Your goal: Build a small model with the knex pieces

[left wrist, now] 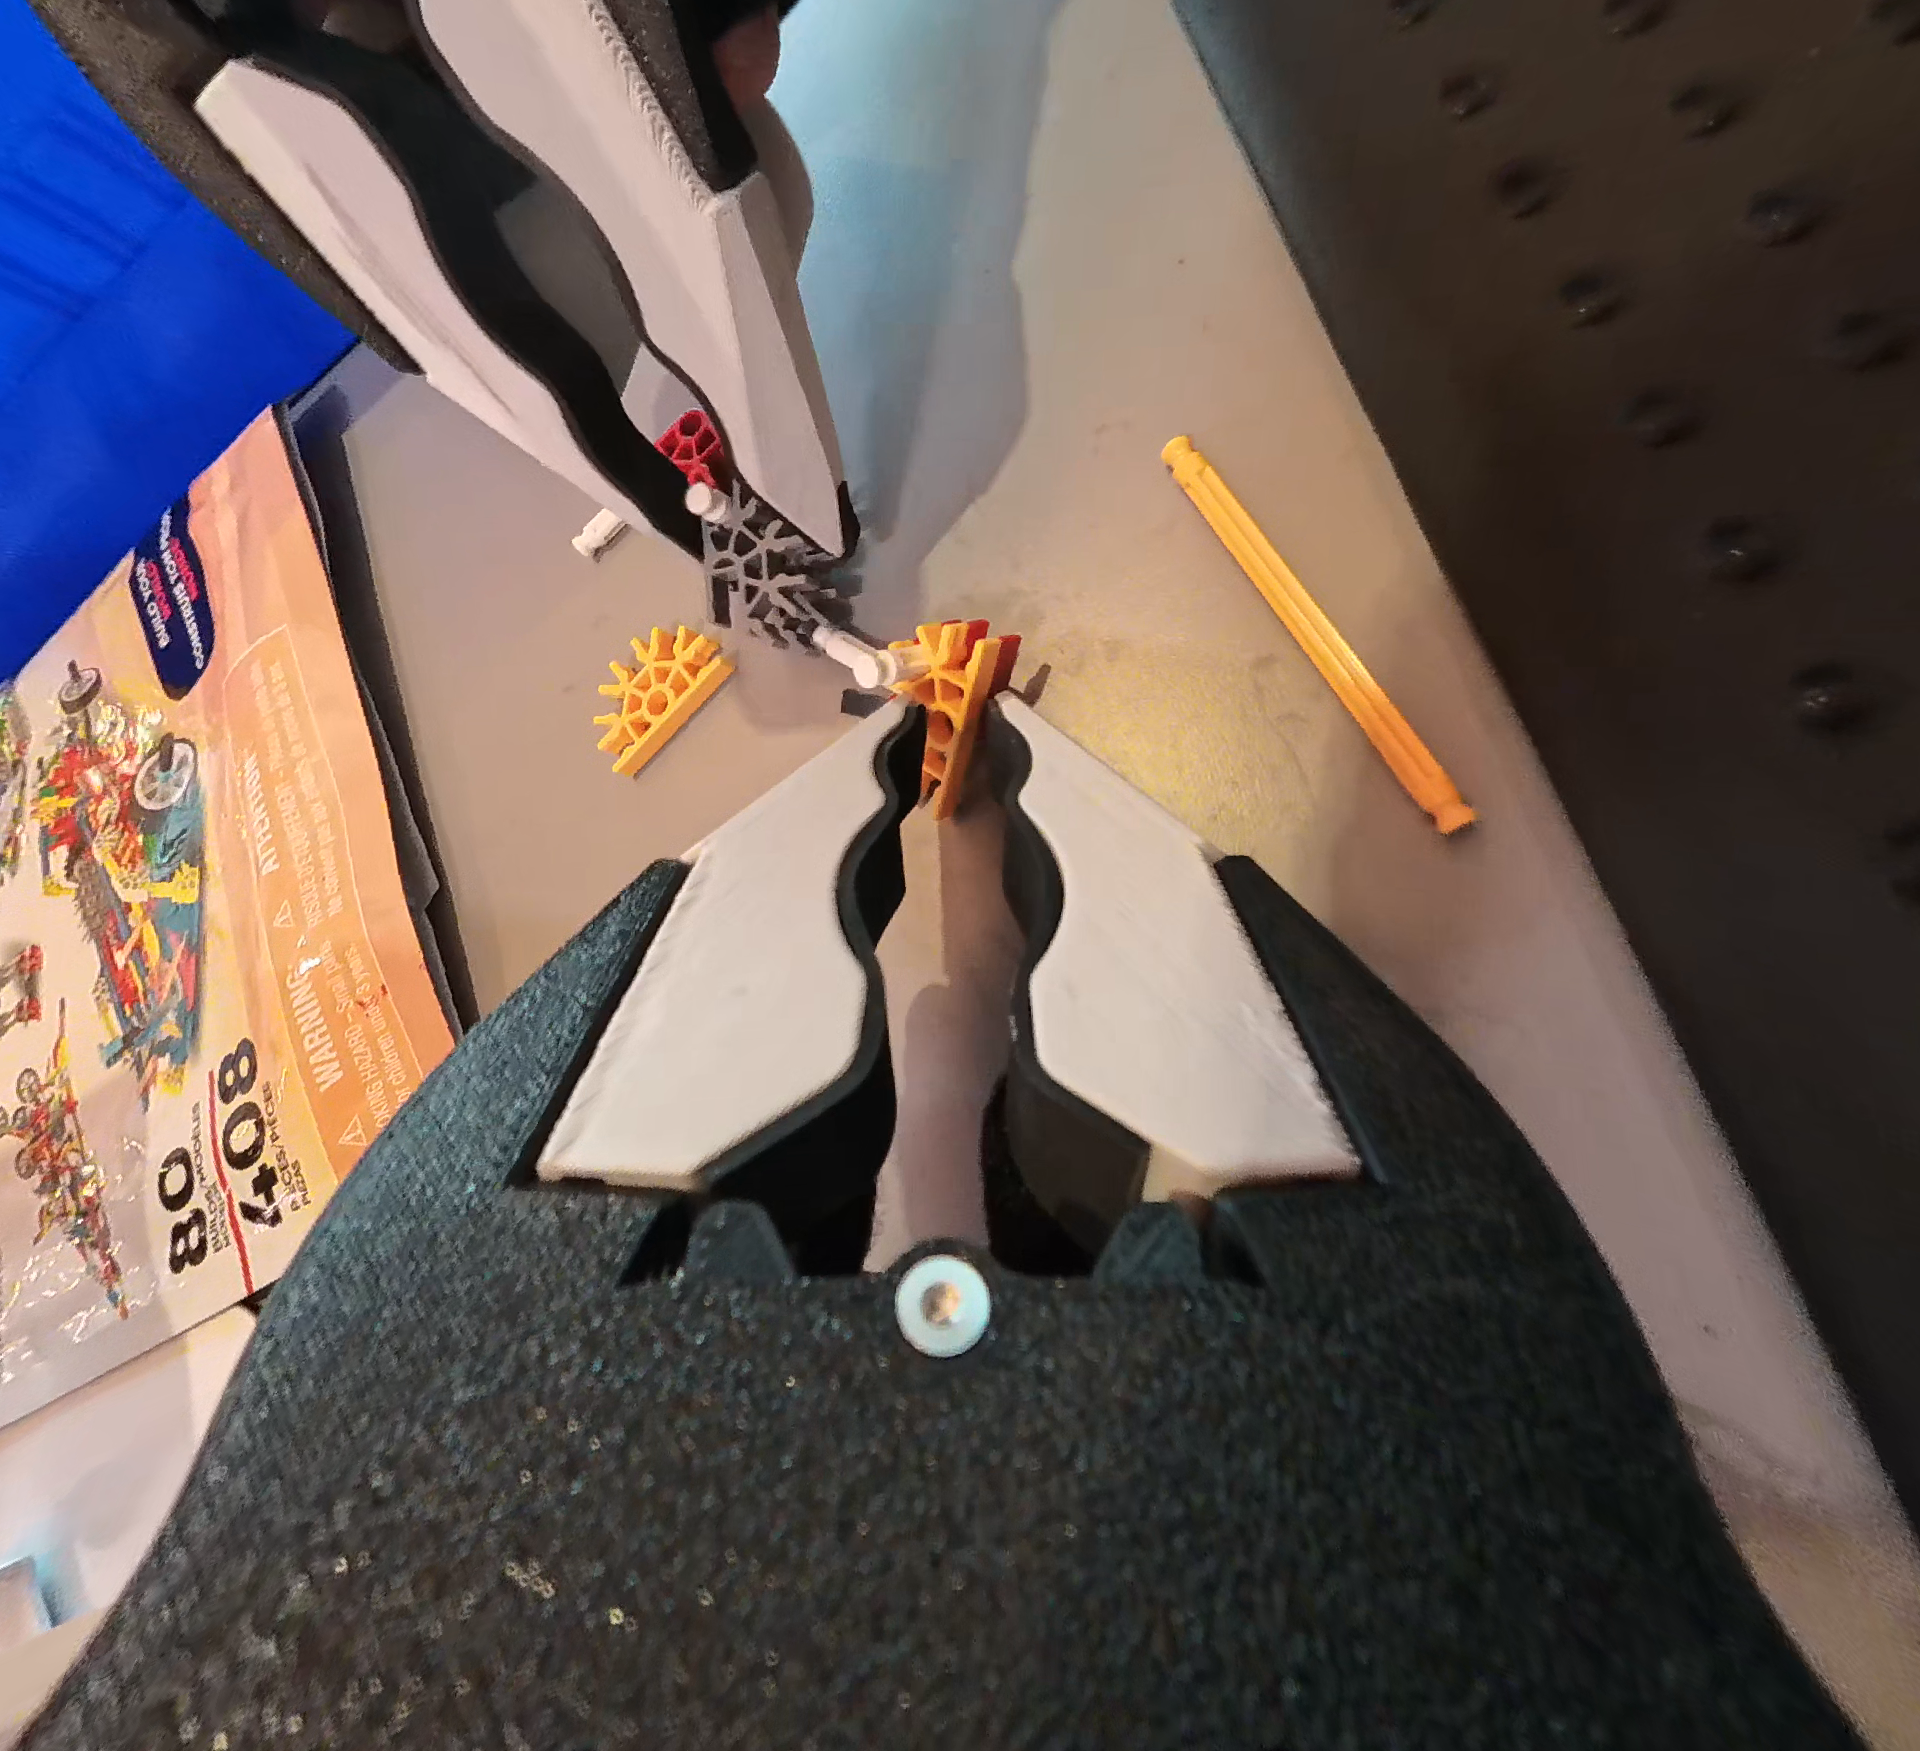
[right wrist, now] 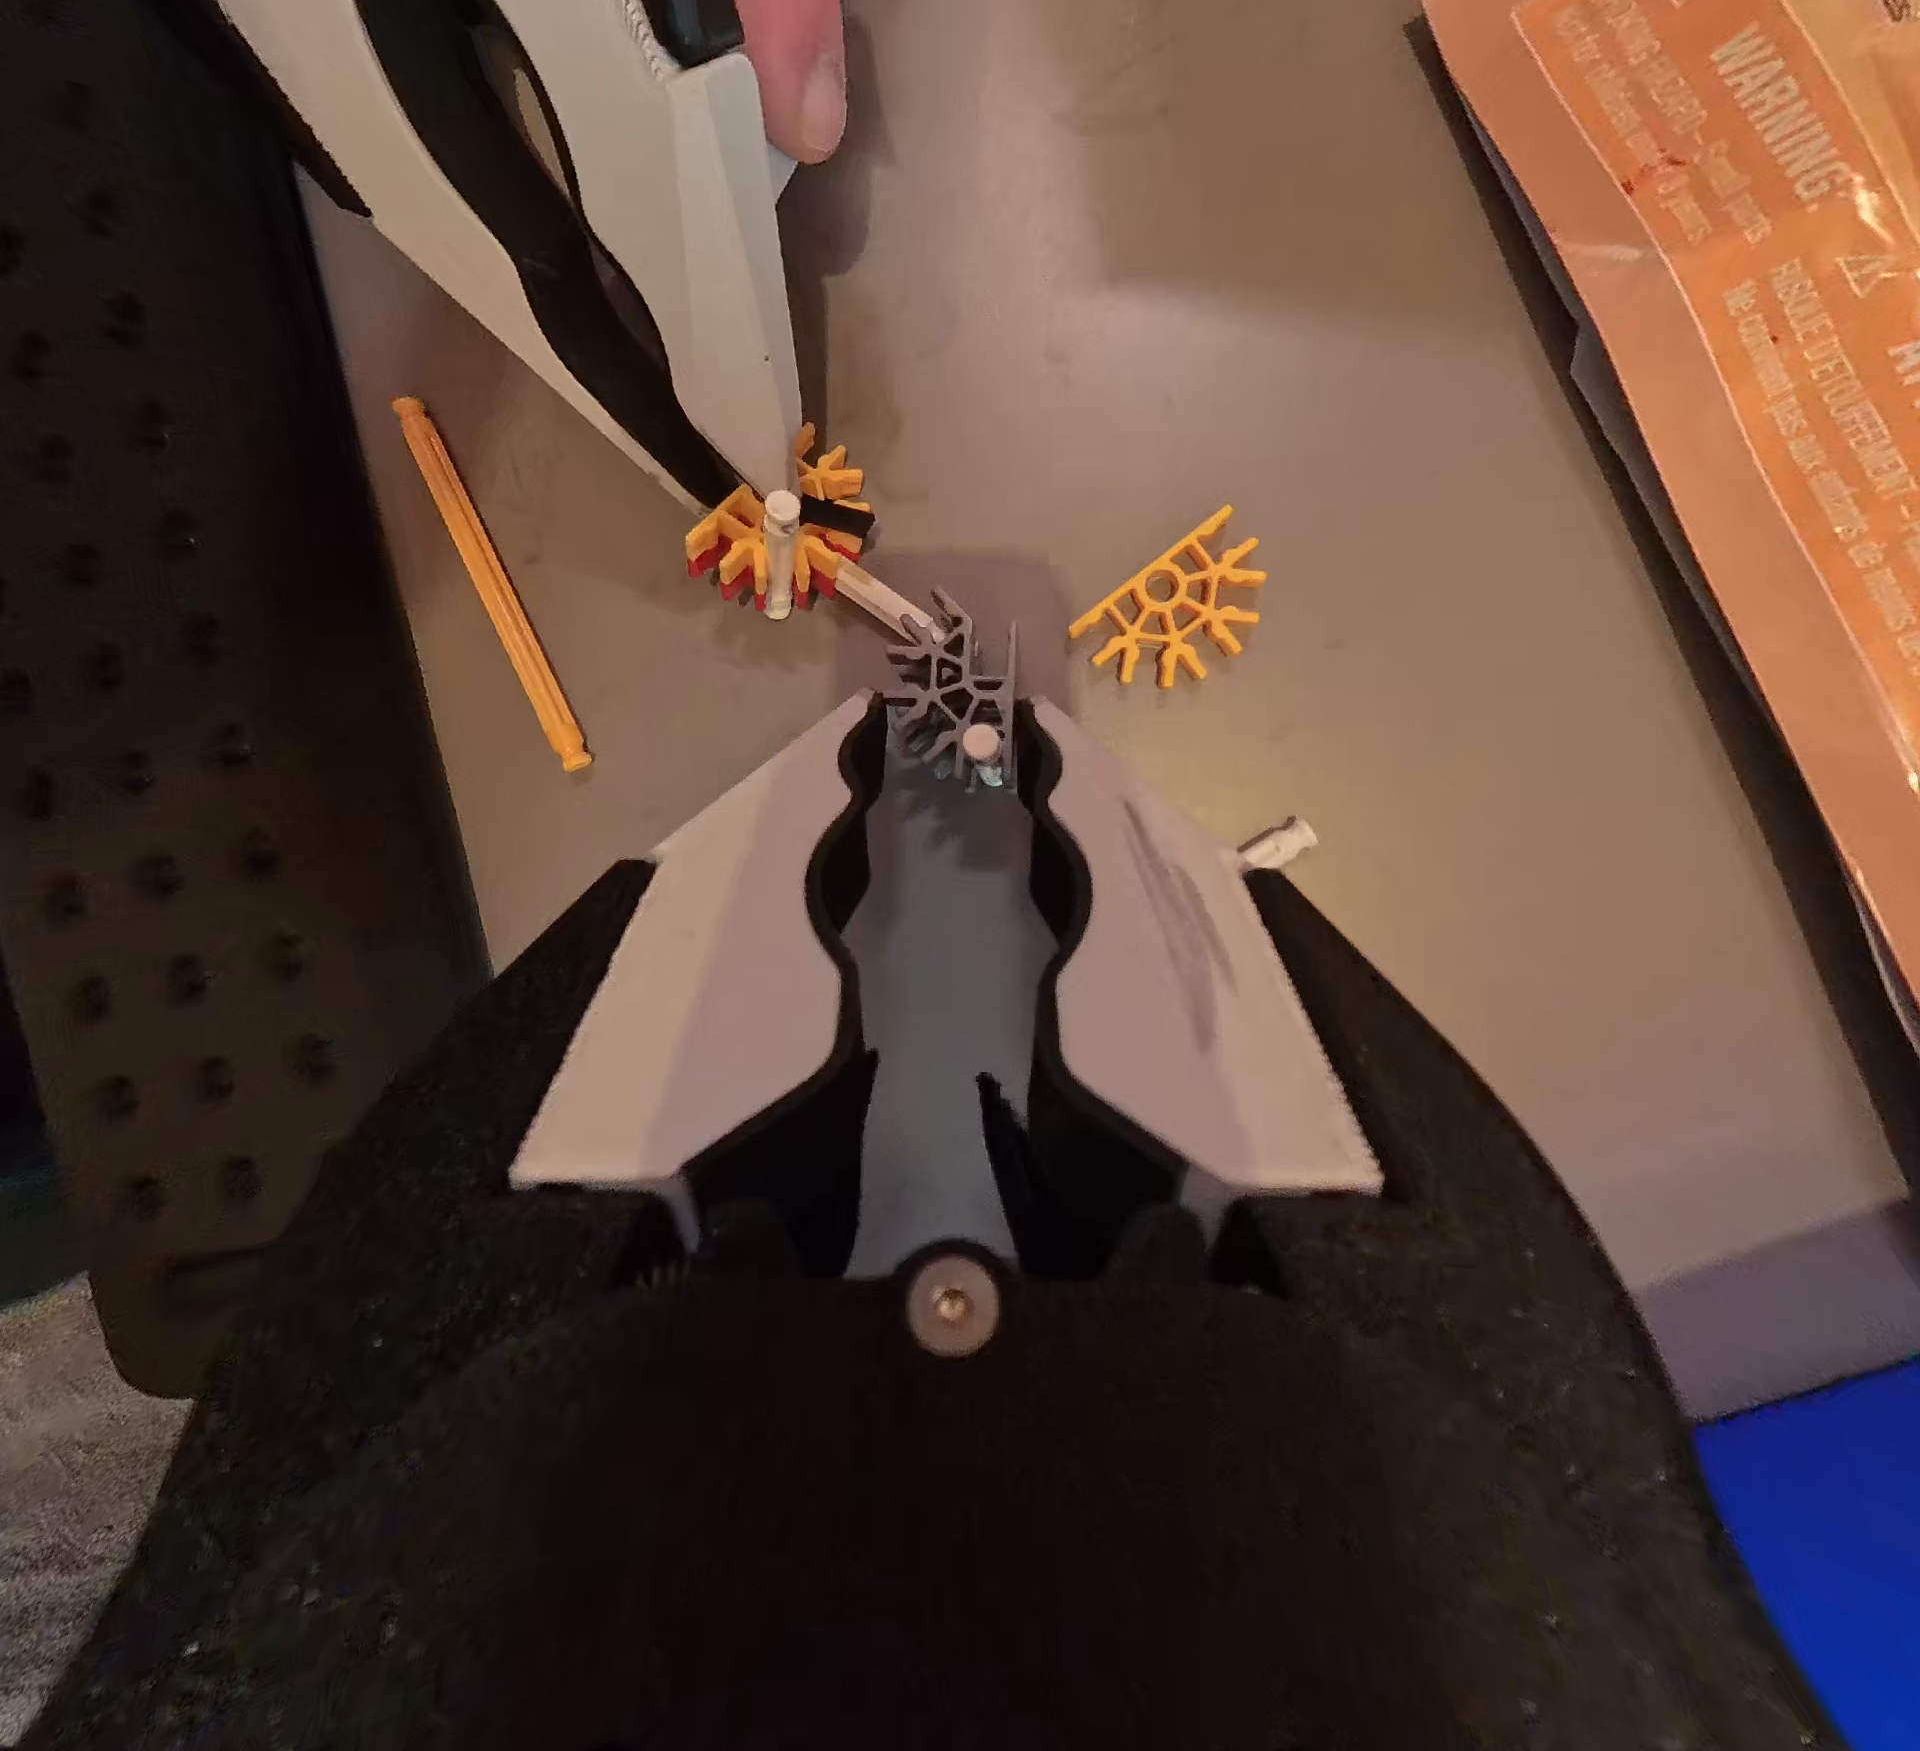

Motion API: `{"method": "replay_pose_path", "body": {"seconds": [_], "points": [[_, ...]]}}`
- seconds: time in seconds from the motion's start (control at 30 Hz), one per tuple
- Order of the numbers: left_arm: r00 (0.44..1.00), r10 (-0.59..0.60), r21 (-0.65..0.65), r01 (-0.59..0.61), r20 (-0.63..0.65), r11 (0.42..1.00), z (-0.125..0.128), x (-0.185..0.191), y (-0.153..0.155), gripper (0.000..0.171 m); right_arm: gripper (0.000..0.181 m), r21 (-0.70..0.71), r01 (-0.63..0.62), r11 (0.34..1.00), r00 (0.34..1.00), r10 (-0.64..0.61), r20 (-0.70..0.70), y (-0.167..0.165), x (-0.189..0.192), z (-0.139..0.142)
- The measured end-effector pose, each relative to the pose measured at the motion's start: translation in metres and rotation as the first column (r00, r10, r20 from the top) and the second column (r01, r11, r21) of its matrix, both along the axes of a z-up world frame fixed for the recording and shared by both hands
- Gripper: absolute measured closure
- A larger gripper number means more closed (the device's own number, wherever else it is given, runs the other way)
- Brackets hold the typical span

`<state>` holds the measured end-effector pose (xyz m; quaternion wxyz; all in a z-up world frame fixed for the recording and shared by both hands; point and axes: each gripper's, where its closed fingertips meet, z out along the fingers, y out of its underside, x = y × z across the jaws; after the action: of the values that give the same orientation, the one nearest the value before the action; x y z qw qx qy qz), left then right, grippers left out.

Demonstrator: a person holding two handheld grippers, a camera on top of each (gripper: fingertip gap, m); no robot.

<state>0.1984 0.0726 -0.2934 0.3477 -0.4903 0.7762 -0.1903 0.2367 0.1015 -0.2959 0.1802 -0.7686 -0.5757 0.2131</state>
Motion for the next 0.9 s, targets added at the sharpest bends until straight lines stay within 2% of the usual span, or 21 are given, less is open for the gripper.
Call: {"method": "replay_pose_path", "body": {"seconds": [0.23,0.57,0.63,0.67,0.7,0.73,0.9], "points": [[1.0,-0.018,0.004,0.018,0.011,1.0,0.0,-0.001,0.0,0.161,0.157,0.013,-0.067,0.998,0.996,0.066,0.062,-0.001,0.0,0.0],[1.0,-0.025,0.022,0.025,0.012,0.999,0.0,0.0,0.0,0.161,0.158,0.074,-0.164,0.984,0.962,0.143,0.233,0.0,0.002,-0.002],[1.0,-0.024,0.026,0.024,0.011,0.999,0.0,0.0,0.0,0.161,0.157,0.078,-0.165,0.983,0.961,0.142,0.236,0.0,0.002,-0.003],[1.0,-0.019,0.035,0.019,0.011,0.999,0.0,0.0,0.001,0.161,0.151,0.073,-0.162,0.984,0.962,0.142,0.234,-0.001,0.002,-0.004],[1.0,-0.014,0.046,0.013,0.012,0.999,-0.001,0.0,0.003,0.161,0.136,0.072,-0.157,0.985,0.964,0.137,0.227,-0.001,0.002,-0.004],[1.0,-0.013,0.045,0.012,0.012,0.999,-0.001,0.0,0.003,0.161,0.134,0.076,-0.149,0.986,0.969,0.131,0.209,-0.001,0.001,-0.003],[1.0,-0.012,0.043,0.011,0.014,0.999,-0.001,0.001,0.003,0.161,0.142,0.1,-0.107,0.989,0.988,0.094,0.121,0.0,0.001,0.013]]}}
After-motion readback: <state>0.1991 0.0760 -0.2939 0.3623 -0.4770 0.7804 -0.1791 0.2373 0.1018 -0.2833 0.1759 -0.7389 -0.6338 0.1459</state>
